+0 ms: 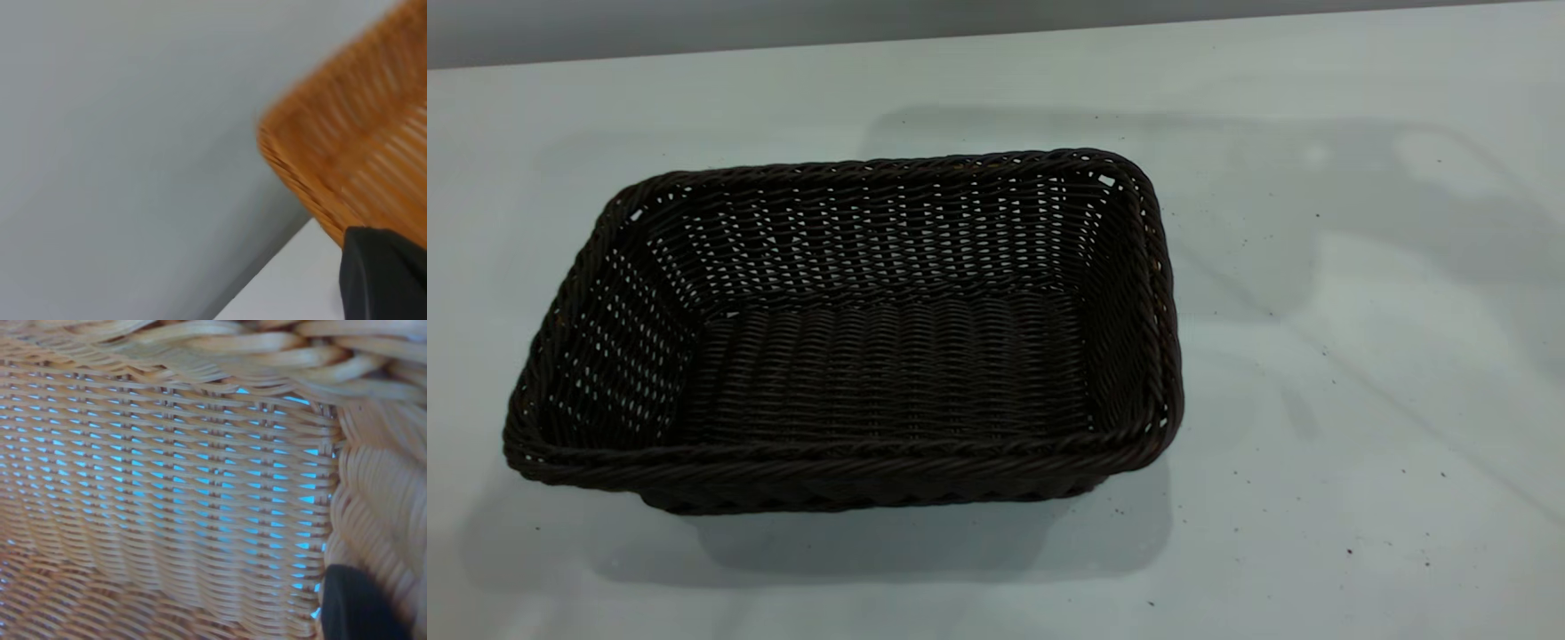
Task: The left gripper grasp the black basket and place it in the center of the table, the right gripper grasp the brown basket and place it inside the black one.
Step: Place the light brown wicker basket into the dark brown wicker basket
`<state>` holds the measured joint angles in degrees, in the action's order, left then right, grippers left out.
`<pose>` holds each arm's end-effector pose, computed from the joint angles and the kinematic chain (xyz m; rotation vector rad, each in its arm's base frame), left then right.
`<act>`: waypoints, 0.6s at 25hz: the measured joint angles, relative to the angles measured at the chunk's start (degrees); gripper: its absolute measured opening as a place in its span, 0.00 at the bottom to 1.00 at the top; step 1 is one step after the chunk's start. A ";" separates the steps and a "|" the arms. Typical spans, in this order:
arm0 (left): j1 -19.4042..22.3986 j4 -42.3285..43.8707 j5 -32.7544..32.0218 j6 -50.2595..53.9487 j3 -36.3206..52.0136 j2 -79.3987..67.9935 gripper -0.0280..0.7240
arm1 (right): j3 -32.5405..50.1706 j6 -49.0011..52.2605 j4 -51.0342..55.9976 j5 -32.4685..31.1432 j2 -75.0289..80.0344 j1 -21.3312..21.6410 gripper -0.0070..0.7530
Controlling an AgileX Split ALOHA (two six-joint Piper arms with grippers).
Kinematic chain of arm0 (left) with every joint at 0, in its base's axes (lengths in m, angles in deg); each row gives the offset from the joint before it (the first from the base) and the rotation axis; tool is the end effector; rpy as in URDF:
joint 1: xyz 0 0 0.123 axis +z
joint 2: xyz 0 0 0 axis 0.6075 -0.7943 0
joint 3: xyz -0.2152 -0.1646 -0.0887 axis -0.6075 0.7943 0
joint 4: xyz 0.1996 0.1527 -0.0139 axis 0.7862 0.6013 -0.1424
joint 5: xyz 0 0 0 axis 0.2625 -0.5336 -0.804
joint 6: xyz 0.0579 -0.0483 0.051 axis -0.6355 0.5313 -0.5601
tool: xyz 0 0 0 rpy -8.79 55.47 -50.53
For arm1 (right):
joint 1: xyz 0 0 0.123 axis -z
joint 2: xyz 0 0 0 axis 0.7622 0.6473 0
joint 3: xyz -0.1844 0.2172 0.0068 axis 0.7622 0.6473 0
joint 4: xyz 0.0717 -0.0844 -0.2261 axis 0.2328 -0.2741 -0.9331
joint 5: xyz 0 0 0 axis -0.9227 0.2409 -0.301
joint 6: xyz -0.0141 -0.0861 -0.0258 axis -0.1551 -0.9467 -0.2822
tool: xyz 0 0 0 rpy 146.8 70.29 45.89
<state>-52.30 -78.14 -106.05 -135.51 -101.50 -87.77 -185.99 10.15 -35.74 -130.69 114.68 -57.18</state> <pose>0.2239 -0.0737 0.4137 0.8094 1.6329 0.0632 0.4018 0.0841 0.3331 -0.0285 2.7327 0.5595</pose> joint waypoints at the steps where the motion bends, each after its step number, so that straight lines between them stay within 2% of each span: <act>1: 0.85 0.00 0.00 0.42 -1.00 0.00 0.04 | 1.29 0.05 0.14 0.00 0.00 -0.43 0.15; 10: 9.60 0.14 0.23 4.32 -4.94 -0.06 0.04 | 10.53 0.28 3.25 0.15 0.00 -4.37 0.15; 15: 11.40 -0.04 0.82 4.20 -4.94 -0.15 0.04 | 13.37 0.31 4.74 0.15 0.00 -7.07 0.15</act>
<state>-40.91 -78.17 -105.23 -131.31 -106.44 -87.93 -172.62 10.47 -31.00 -130.54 114.68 -64.25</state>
